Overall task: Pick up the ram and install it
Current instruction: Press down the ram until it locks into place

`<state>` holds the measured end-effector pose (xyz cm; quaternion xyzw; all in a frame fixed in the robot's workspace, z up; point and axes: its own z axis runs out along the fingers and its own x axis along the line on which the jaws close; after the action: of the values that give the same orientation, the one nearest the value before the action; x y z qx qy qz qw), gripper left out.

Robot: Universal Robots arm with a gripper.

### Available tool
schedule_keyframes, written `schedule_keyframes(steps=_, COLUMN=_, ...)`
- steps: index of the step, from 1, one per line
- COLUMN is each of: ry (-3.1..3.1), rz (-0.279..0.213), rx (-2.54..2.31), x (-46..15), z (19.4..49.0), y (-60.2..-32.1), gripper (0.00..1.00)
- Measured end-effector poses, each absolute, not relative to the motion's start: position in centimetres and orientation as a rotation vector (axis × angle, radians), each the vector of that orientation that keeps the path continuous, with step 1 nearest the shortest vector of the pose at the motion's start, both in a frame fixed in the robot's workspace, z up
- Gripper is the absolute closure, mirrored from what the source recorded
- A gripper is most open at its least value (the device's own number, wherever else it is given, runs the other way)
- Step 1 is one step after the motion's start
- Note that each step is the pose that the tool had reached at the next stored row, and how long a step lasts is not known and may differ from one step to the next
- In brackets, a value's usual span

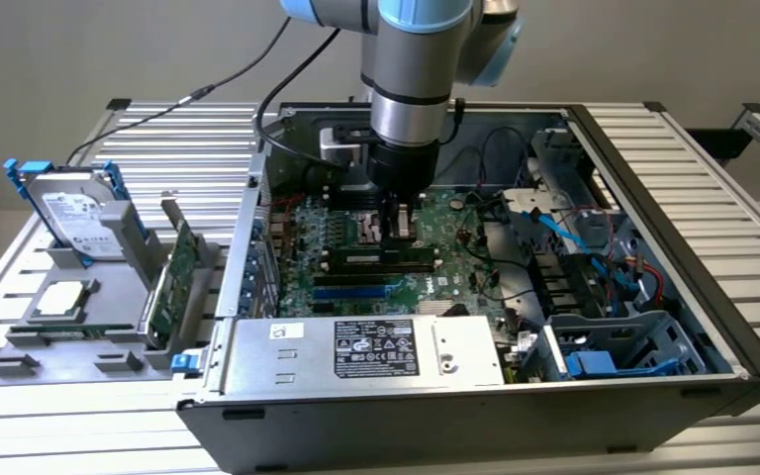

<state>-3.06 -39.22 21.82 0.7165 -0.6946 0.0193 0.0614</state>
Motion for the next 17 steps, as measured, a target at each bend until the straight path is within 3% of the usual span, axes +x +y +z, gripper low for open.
schedule_keyframes(steps=17, ry=-2.120, rz=0.056, rx=2.147, x=-3.09, z=21.68, y=-39.12, gripper=0.86)
